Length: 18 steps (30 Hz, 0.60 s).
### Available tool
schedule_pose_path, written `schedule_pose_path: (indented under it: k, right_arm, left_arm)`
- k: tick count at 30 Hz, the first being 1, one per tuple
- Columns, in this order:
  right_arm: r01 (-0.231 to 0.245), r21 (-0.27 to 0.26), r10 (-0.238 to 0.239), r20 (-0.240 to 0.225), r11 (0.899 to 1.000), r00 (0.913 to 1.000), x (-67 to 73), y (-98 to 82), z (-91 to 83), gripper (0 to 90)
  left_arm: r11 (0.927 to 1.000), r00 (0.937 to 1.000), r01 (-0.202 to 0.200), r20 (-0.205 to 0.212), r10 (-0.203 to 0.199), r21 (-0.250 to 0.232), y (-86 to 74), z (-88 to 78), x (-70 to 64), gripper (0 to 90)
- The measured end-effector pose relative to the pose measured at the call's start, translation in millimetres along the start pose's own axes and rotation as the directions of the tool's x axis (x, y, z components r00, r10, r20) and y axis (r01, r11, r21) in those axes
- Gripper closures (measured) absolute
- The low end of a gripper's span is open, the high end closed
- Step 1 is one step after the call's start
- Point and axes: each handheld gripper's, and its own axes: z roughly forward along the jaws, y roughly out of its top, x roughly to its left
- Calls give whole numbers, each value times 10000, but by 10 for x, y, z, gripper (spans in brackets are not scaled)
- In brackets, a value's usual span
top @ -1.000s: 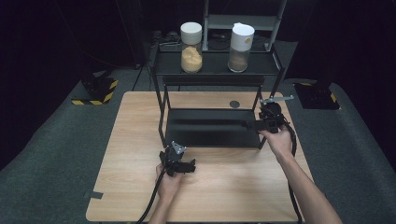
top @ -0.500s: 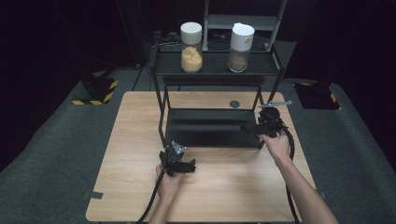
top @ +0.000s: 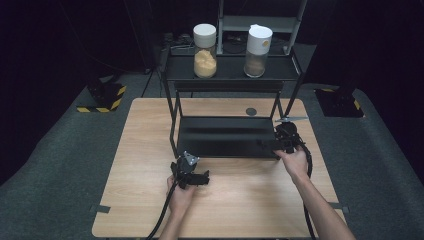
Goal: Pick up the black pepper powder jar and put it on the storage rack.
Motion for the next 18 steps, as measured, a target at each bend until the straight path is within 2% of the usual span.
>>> schedule_pose_path:
  k: [10, 18]
  right_arm:
    - [231, -268, -225, 204, 9994, 9995, 61, -126, -15, 100]
    - [378, -269, -375, 136, 9989, 9992, 89, -206, 8, 101]
  left_arm:
    - [10000, 10000, 0, -3, 0, 0, 0, 0, 0, 37]
    - [10000, 10000, -1, -2, 1, 0, 0, 0, 0, 37]
